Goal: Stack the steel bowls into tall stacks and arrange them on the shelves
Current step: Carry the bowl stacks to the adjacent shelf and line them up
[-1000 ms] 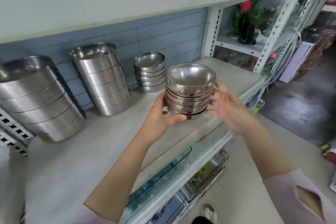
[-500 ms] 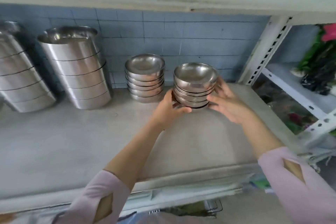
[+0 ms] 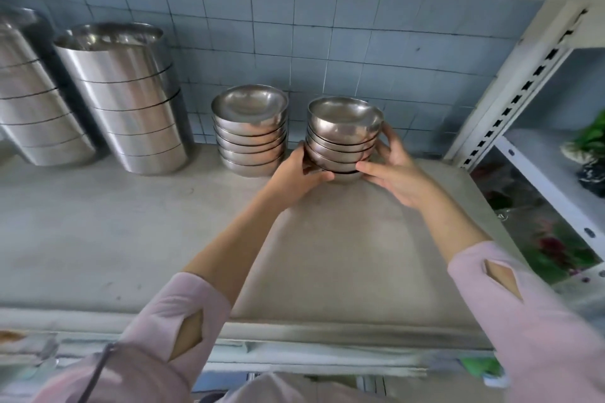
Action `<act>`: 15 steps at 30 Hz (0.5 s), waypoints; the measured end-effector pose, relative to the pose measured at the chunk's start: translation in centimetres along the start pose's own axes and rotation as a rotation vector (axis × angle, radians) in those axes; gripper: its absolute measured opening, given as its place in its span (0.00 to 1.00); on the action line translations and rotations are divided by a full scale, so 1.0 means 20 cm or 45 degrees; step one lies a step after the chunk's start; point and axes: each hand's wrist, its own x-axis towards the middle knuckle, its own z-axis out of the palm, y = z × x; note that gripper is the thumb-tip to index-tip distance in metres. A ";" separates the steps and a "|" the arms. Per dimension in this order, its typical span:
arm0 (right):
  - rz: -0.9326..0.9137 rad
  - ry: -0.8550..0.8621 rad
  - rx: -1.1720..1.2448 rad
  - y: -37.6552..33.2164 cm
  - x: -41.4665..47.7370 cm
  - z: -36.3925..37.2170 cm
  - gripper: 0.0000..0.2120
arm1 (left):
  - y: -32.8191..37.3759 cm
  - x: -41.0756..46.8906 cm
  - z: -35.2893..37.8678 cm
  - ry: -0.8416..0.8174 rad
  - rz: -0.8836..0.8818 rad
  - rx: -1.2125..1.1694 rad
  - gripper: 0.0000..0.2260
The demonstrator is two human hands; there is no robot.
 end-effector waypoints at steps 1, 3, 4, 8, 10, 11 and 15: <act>-0.010 -0.003 0.006 0.01 0.01 0.00 0.42 | -0.01 0.01 0.00 0.004 -0.010 0.014 0.28; -0.018 -0.003 0.008 0.03 0.02 -0.01 0.41 | -0.01 0.01 0.00 0.009 -0.033 0.042 0.27; -0.018 -0.003 0.006 0.03 0.02 -0.01 0.41 | -0.01 0.01 0.00 0.016 -0.041 0.058 0.27; -0.037 0.067 -0.032 0.01 -0.04 0.01 0.41 | 0.02 -0.04 -0.01 0.060 -0.146 0.200 0.35; -0.068 0.219 -0.085 -0.01 -0.12 0.04 0.38 | 0.05 -0.11 -0.05 0.067 -0.186 0.256 0.40; -0.077 0.334 -0.142 -0.02 -0.18 0.07 0.36 | 0.06 -0.16 -0.09 0.052 -0.170 0.272 0.38; -0.204 0.593 -0.524 -0.05 -0.43 0.27 0.21 | 0.06 -0.49 -0.37 -0.014 -0.034 0.303 0.21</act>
